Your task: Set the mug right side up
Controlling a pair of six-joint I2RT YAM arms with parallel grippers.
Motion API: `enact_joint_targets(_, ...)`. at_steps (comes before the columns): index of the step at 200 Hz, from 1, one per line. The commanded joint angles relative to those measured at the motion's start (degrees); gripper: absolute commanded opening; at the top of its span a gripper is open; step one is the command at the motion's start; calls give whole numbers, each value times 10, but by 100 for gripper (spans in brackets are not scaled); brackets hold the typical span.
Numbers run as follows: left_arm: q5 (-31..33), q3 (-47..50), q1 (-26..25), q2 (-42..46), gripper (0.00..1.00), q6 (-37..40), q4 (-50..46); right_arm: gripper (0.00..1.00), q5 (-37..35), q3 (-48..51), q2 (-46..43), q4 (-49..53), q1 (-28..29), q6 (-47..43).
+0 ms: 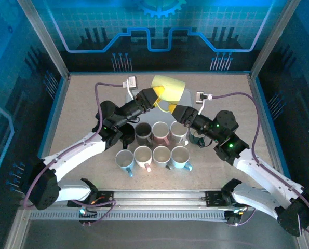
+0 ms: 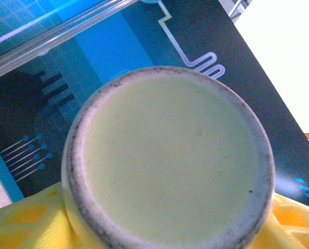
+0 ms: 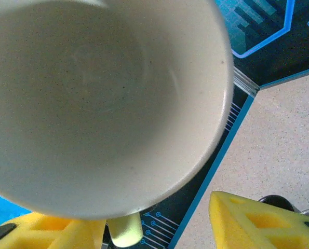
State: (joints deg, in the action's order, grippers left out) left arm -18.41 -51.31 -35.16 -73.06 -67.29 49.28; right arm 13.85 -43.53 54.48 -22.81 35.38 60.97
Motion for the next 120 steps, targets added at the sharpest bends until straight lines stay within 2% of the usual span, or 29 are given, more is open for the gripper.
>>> enact_joint_targets(1,-12,8,-17,25,37,20,56,49,-21,6,6,-70,4,16)
enact_joint_targets(19,-8,14,-18,19,37,16,62,43,-21,11,9,-78,11,16)
enact_joint_targets(40,3,28,-22,12,37,5,87,42,-31,23,15,-96,19,22)
enact_joint_targets(70,33,50,-32,5,37,-4,120,37,-53,49,29,-166,32,33)
enact_joint_targets(102,42,58,-47,0,37,4,122,25,-58,57,52,-211,37,41)
enact_joint_targets(120,42,63,-51,0,38,8,123,12,-65,57,52,-206,37,37)
